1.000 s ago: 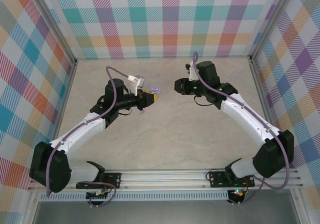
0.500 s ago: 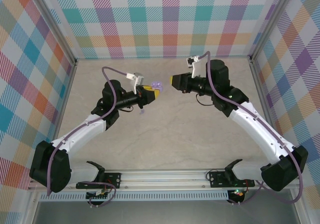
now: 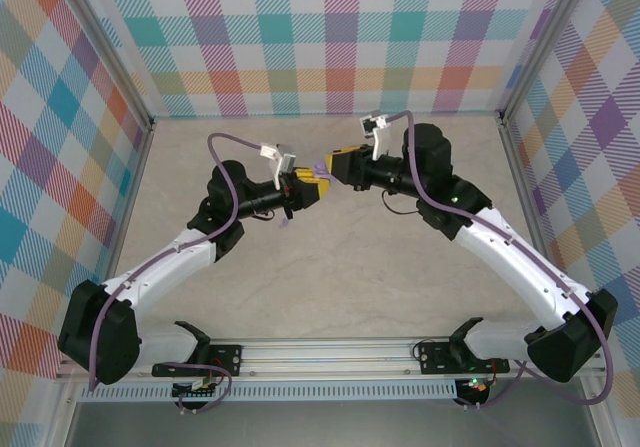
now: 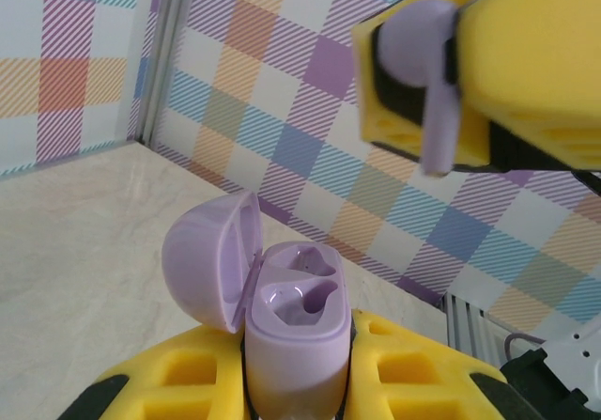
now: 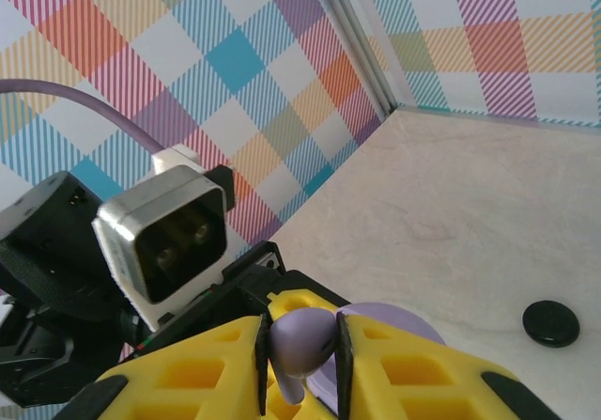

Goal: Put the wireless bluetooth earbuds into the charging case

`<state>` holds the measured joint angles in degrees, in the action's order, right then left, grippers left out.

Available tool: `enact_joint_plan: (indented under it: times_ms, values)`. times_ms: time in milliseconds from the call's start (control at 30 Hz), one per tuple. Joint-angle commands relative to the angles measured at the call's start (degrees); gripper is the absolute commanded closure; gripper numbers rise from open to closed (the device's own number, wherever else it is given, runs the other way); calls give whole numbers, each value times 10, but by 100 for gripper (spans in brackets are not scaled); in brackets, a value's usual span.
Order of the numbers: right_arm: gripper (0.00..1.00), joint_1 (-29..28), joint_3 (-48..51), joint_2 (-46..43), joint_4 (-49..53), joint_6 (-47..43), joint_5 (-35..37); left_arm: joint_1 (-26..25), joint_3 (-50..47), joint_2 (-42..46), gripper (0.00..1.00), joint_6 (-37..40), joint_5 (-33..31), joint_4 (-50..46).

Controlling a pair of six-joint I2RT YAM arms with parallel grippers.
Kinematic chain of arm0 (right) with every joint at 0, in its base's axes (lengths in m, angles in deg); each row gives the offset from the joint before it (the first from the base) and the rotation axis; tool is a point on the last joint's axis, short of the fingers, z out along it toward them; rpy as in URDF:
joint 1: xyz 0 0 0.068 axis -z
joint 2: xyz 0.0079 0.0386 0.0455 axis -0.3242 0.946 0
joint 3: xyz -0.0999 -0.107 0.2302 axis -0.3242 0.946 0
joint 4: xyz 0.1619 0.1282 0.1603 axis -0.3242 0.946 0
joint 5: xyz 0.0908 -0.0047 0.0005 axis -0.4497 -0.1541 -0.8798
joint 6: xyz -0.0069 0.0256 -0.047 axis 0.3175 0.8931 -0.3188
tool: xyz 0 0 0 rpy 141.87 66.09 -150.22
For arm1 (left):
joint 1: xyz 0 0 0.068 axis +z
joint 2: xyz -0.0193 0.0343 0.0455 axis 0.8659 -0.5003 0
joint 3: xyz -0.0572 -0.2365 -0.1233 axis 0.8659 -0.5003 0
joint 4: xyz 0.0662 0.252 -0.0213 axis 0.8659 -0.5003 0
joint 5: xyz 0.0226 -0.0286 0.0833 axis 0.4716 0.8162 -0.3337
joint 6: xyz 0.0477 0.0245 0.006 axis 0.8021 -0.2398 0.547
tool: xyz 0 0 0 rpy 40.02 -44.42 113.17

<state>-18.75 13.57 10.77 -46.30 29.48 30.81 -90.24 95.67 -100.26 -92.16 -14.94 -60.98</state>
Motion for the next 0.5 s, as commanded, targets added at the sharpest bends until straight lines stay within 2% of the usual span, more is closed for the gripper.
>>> enact_joint_plan:
  times_ms: [0,467]
  values:
    - [74,-10,-10,-11,-17,-26,30,-8,35,15,90,40,8,-3]
    - [74,-36,-13,-13,-16,-52,83,-22,65,13,91,63,-3,-39]
